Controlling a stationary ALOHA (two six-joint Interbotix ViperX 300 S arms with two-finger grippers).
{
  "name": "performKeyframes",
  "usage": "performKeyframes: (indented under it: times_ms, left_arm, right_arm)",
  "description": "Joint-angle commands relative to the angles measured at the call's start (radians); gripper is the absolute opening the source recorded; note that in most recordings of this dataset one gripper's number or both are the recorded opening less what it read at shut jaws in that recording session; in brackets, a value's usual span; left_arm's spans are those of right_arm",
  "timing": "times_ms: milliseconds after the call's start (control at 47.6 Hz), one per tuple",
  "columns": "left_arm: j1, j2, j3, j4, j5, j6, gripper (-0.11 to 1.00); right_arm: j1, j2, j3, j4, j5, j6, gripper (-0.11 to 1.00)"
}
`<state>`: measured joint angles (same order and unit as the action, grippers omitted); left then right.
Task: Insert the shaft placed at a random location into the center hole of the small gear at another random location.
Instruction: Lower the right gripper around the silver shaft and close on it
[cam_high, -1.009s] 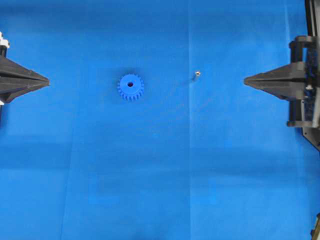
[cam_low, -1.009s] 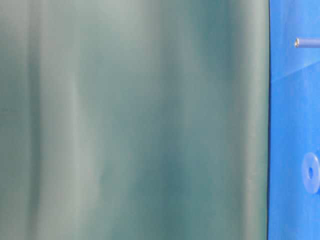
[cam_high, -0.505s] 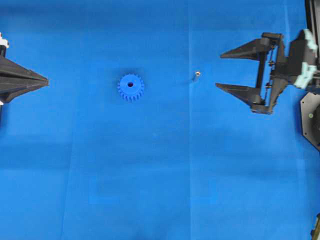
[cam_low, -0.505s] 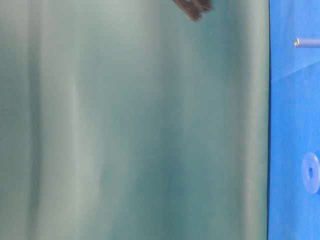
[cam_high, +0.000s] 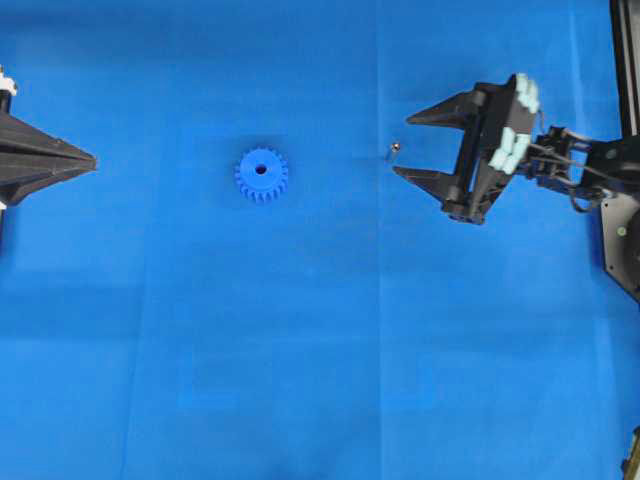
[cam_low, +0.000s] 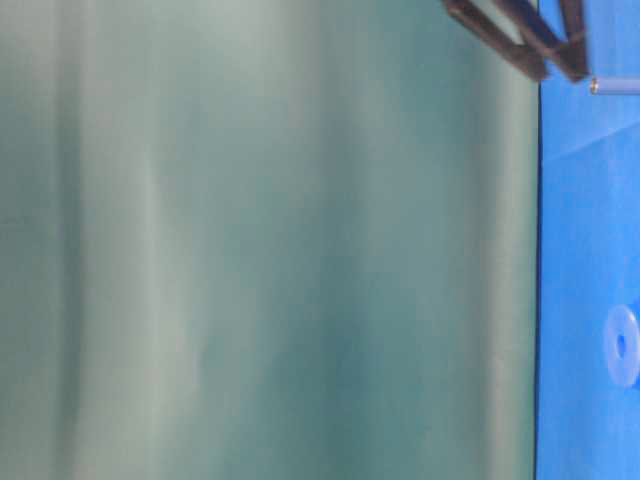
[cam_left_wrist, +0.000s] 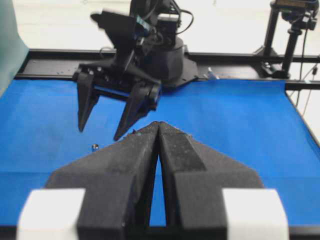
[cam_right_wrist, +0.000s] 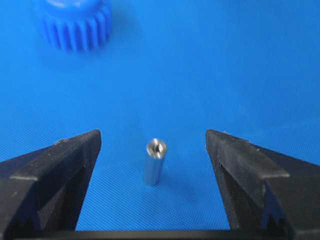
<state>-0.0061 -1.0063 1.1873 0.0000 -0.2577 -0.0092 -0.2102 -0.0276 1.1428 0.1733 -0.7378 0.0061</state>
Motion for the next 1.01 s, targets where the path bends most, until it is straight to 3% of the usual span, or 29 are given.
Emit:
performKeyframes:
  times_ms: [0,399,505,715,988]
  left_arm:
    - [0.003,0.003,-0.008,0.002,-0.005,0.000,0.00]
    - [0.002,0.002,-0.008,0.002,-0.005,0.000,0.00]
    - [0.003,0.002,-0.008,0.002,-0.005,0.000,0.00]
    - [0.003,0.000,-0.006,0.002,-0.003,0.000,0.00]
    - [0.005,-0.003,-0.006,0.002,0.003,-0.003,0.00]
  right_arm:
    - [-0.002,0.032,-0.026,0.011,-0.025,0.000,0.76]
    - [-0.002,0.084,-0.051,0.018,-0.028,0.000,0.70]
    - [-0.002,0.084,-0.052,0.018,-0.029,-0.002,0.56]
    - [-0.002,0.084,-0.051,0.011,-0.023,-0.003,0.06]
    - [0.003,0.083,-0.049,0.009,-0.005,-0.003,0.03]
